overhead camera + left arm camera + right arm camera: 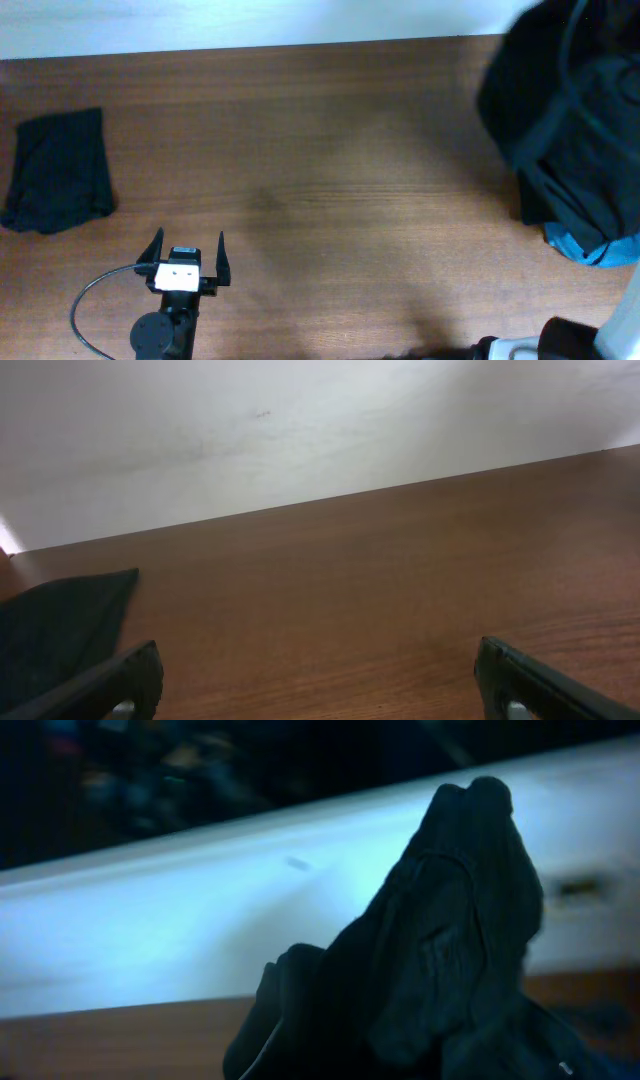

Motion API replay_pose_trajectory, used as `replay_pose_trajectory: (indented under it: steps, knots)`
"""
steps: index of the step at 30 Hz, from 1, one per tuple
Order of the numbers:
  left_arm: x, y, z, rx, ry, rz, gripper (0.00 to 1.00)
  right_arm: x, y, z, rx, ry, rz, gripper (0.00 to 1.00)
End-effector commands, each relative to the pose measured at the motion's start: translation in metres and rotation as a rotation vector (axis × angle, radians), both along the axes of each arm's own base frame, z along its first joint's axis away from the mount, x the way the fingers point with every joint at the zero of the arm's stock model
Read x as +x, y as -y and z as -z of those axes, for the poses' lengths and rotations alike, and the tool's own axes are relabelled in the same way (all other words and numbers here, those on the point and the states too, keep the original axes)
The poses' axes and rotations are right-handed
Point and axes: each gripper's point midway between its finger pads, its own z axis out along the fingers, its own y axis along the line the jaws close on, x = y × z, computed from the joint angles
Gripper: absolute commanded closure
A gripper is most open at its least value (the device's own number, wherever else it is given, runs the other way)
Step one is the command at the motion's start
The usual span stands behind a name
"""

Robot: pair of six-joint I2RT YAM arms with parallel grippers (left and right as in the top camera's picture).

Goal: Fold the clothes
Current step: 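Lift the black trousers with the right gripper and carry them leftward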

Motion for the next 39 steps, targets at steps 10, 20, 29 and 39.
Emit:
replay_pose_trajectory:
  steps: [10,20,29,39]
  knots:
    - [0.000,-0.002,0.002,0.020,0.002,-0.009,0.01,-0.006,-0.165,-0.004,-0.051,0.040,-0.452,0.96]
    - [0.000,-0.002,0.002,0.020,0.002,-0.009,0.01,0.014,-0.293,0.102,-0.172,-0.179,-0.737,0.96]
    - [0.000,-0.002,0.002,0.020,0.002,-0.009,0.01,0.011,-0.383,0.178,-0.201,-0.304,-0.903,0.96]
    - [0.000,-0.002,0.002,0.020,0.002,-0.009,0.01,-0.033,-0.455,0.166,-0.232,-0.178,-1.062,0.96]
